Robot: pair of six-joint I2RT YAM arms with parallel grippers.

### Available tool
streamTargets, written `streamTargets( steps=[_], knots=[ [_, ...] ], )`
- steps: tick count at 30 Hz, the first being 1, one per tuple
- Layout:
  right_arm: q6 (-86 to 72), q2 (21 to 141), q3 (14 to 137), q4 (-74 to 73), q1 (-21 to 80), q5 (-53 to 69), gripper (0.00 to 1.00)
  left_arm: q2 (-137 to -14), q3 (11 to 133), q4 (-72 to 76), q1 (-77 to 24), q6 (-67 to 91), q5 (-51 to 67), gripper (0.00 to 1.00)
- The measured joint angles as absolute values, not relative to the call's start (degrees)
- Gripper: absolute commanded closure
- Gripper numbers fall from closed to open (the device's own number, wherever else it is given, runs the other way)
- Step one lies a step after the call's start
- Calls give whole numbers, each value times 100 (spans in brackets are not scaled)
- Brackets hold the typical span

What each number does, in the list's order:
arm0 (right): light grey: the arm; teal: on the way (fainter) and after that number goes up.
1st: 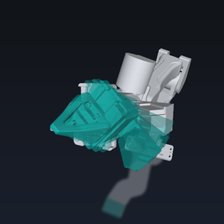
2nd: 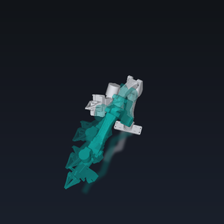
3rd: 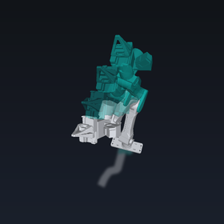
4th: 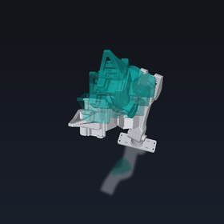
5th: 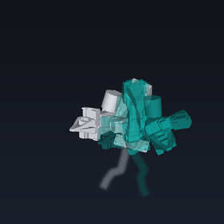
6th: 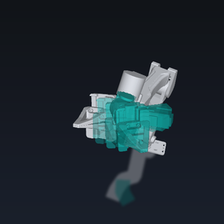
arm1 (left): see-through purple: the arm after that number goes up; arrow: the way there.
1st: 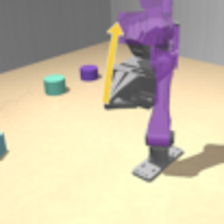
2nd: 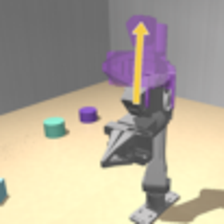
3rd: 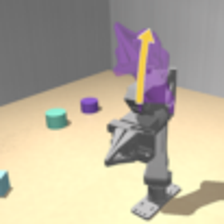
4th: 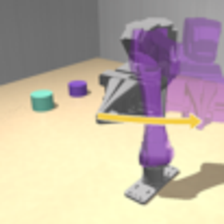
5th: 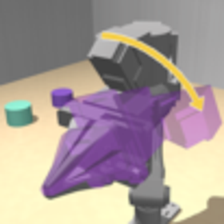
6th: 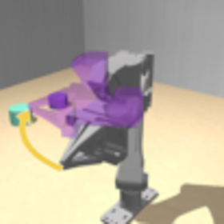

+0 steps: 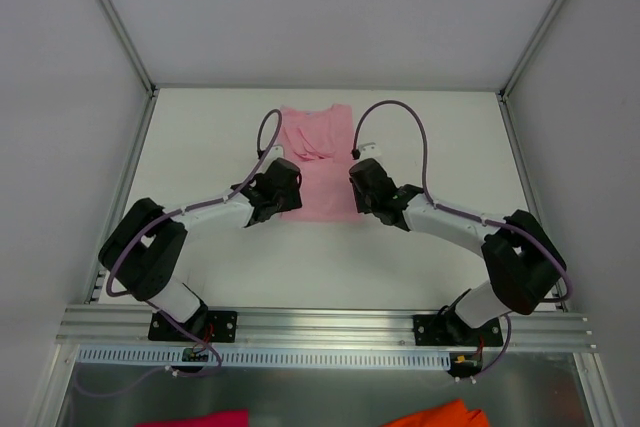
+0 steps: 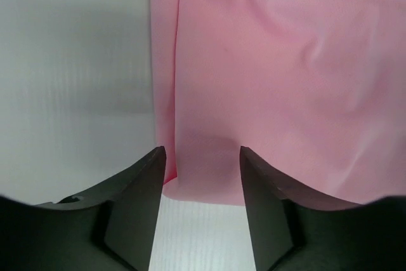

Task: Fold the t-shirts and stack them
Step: Fold the folded rectangular tshirt in 1/3 of the way

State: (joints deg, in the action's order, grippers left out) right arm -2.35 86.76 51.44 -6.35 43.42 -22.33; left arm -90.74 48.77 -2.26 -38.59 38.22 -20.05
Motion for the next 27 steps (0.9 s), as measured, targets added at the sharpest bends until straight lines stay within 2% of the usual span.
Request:
streamTargets(
  steps=[4, 6, 11, 18, 21, 22, 24, 27],
  knots=[
    [-242, 8774, 5146, -631, 4342, -2233, 69, -8796, 4700, -222, -3861, 3889, -2005, 51],
    [-250, 8796, 5148, -631, 4342, -2231, 70, -8764, 4661, -220, -3863, 3927, -2005, 46],
    [-255, 8809, 5151, -631, 4342, -2231, 71, -8772, 4624, -217, -3863, 3964, -2014, 41],
    [-252, 8807, 5151, -631, 4342, -2235, 71, -8862, 4624, -180, -3863, 3964, -2014, 49],
    [-252, 8807, 5151, -631, 4342, -2261, 71, -8888, 4624, -180, -3863, 3964, -2016, 55],
    [-252, 8807, 5151, -631, 4342, -2272, 71, -8888, 4624, -178, -3863, 3964, -2014, 62],
    [-252, 8807, 5151, -631, 4342, -2285, 71, -8890, 4622, -132, -3863, 3975, -2012, 67],
    [-255, 8807, 5151, -631, 4342, -2305, 71, -8895, 4622, -60, -3863, 3977, -2010, 85]
  ],
)
